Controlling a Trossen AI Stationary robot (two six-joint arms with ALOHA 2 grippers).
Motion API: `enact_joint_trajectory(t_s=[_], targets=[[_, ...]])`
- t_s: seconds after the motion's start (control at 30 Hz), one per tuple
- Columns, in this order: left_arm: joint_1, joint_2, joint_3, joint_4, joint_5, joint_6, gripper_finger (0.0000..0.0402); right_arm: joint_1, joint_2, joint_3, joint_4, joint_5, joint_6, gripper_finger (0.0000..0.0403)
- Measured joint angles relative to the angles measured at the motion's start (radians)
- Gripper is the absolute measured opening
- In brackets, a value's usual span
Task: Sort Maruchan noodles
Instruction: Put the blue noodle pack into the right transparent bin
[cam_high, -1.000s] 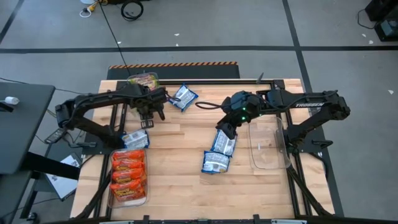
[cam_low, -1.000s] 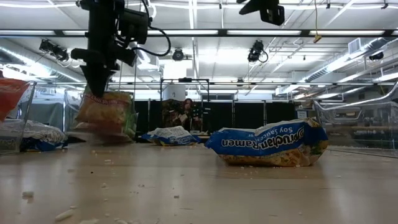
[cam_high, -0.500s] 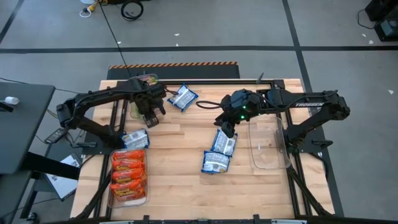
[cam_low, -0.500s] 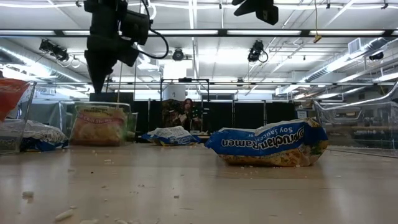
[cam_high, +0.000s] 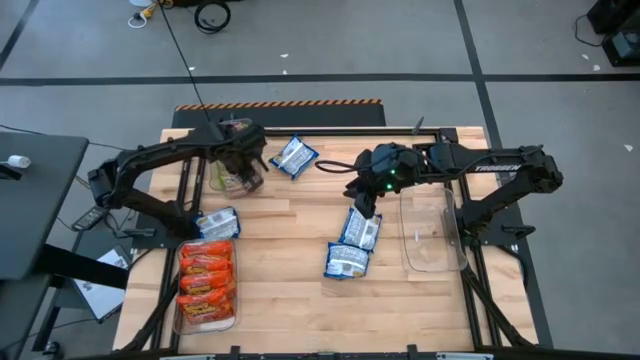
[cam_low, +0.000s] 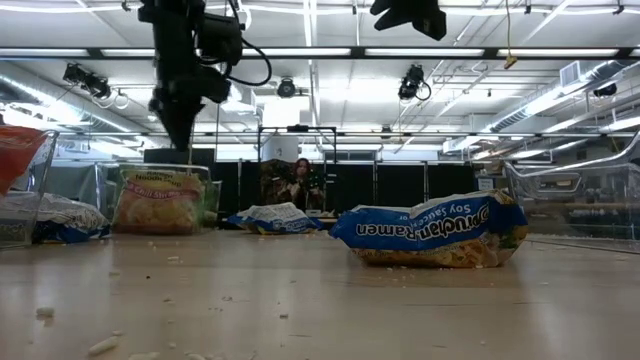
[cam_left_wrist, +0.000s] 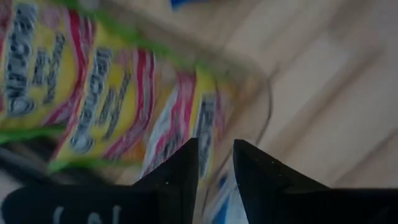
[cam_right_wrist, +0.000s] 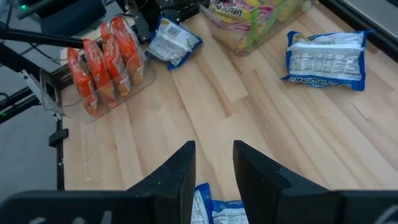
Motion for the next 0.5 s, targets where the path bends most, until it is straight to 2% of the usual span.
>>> enact_joint_trajectory(t_s=[0.17, 0.37, 0.5], targets=[[0.048, 0.001, -0.001, 0.195, 0.086, -0.082, 0.0105, 0.000, 0.000, 0.000, 0.002, 0.000, -0.004, 0.0118], [-0.020, 0.014, 0.000, 0.526, 0.055, -0.202, 0.0105, 0.000, -0.001, 0.001, 0.001, 0.000, -0.068, 0.0119], [-0.047, 0.087, 0.007, 0.581, 0.053, -0.304, 0.0105, -0.006, -0.008, 0.032, 0.001, 0.012, -0.116, 0.0119]])
